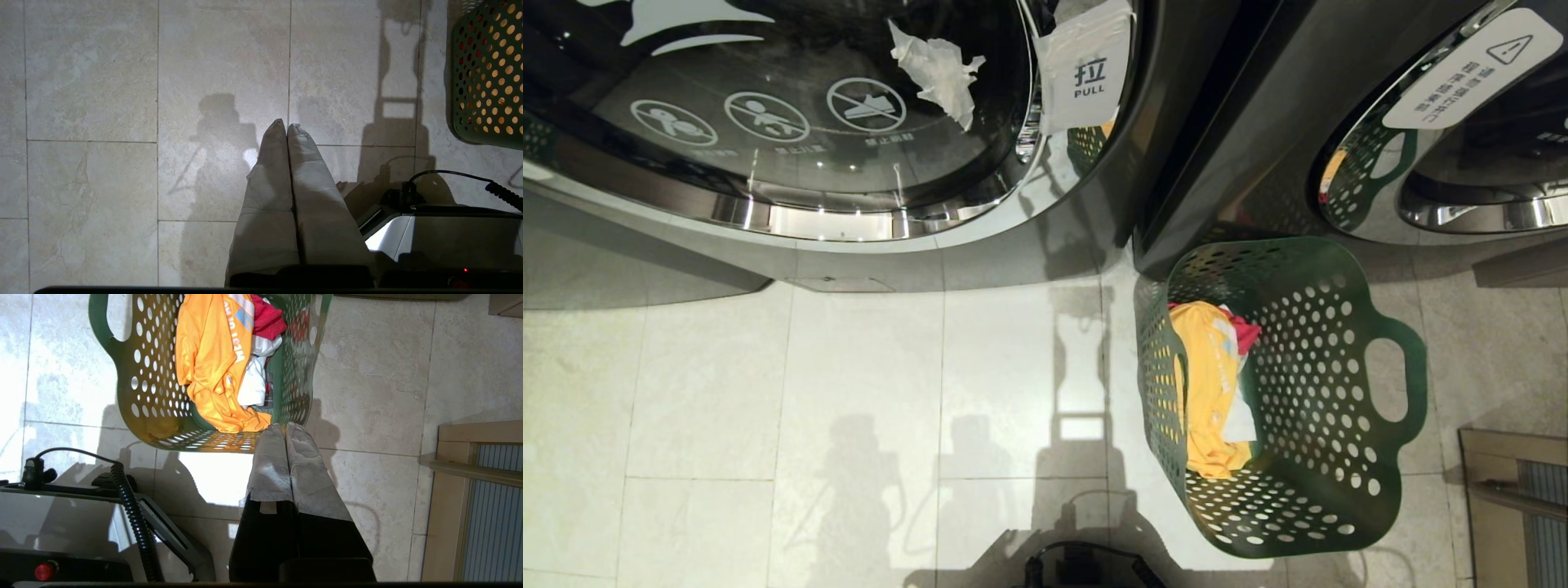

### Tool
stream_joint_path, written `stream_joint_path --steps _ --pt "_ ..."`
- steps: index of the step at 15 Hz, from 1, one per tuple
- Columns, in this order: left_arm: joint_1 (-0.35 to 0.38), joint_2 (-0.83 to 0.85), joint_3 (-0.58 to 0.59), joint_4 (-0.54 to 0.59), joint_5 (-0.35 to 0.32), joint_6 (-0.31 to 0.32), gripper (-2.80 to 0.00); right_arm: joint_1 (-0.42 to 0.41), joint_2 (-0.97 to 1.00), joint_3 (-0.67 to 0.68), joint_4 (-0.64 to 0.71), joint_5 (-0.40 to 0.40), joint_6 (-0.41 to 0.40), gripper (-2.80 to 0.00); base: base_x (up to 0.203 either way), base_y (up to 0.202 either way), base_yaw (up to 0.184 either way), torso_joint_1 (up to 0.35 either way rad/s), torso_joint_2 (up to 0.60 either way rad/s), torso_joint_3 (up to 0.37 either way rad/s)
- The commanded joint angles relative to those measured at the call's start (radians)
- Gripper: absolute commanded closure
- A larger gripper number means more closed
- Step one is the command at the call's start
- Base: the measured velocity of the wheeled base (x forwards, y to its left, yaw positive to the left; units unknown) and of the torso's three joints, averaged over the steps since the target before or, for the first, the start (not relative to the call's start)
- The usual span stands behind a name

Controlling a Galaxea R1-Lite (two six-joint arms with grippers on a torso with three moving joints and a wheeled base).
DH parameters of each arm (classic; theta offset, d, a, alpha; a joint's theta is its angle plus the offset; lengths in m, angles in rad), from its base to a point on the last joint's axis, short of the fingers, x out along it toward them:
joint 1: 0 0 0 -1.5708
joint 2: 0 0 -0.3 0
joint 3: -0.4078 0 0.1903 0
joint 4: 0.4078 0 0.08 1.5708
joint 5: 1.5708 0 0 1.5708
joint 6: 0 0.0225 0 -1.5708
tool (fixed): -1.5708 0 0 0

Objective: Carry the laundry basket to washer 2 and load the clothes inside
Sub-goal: Open the lid of the washing machine

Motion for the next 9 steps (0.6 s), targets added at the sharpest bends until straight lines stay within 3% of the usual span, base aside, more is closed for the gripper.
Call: stream_joint_path --steps 1,9 --pt "0.0 0.004 0.0 0.0 0.001 0.0 0.0 0.0 0.0 0.002 0.003 0.001 0.0 0.0 0.0 0.0 0.0 0.0 0.0 0.0" --pt "0.0 0.004 0.015 -0.048 0.001 0.0 0.0 0.0 0.0 0.002 0.003 0.001 0.001 0.0 0.0 0.0 0.0 0.0 0.0 0.0"
